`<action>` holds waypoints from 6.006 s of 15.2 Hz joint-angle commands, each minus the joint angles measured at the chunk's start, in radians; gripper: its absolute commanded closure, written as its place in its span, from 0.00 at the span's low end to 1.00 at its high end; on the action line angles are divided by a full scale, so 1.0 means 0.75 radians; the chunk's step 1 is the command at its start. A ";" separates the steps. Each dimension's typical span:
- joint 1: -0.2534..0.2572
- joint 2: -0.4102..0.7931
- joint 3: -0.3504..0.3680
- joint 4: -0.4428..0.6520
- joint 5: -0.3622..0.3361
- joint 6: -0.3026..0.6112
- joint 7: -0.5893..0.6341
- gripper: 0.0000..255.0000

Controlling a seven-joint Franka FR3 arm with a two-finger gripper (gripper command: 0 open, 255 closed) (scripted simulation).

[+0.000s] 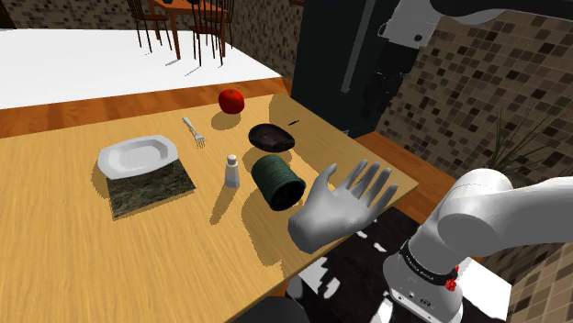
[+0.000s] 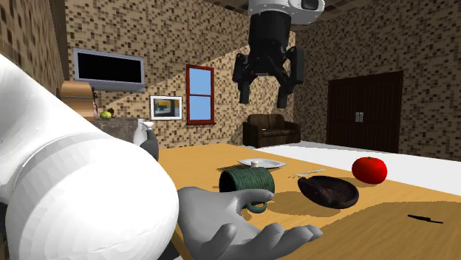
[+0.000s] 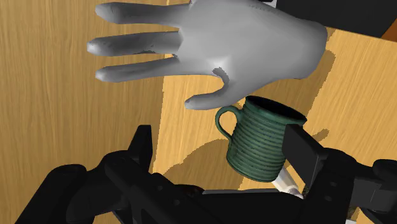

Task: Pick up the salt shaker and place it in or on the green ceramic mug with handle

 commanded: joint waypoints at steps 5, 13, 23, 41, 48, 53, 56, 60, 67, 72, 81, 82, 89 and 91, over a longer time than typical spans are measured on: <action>0.028 0.176 0.100 0.049 0.038 0.097 0.102 0.00; 0.061 0.578 0.274 0.235 0.051 0.246 0.309 0.00; 0.110 1.143 0.421 0.626 -0.066 0.306 0.589 0.00; 0.261 1.826 0.431 1.177 -0.250 0.278 0.834 0.00; 0.260 1.826 0.431 1.167 -0.251 0.289 0.835 0.00; 0.260 1.826 0.430 1.167 -0.251 0.288 0.835 1.00; 0.260 1.826 0.431 1.167 -0.251 0.288 0.835 1.00; 0.260 1.826 0.431 1.167 -0.251 0.289 0.835 1.00; 0.260 1.785 0.436 1.232 -0.240 0.184 0.829 1.00; 0.261 1.764 0.440 1.290 -0.234 0.106 0.826 1.00; 0.268 1.745 0.444 1.423 -0.228 -0.046 0.822 1.00; 0.269 1.744 0.444 1.441 -0.228 -0.063 0.822 1.00; 0.280 1.753 0.446 1.581 -0.229 -0.194 0.821 1.00; 0.284 1.760 0.447 1.628 -0.230 -0.234 0.821 1.00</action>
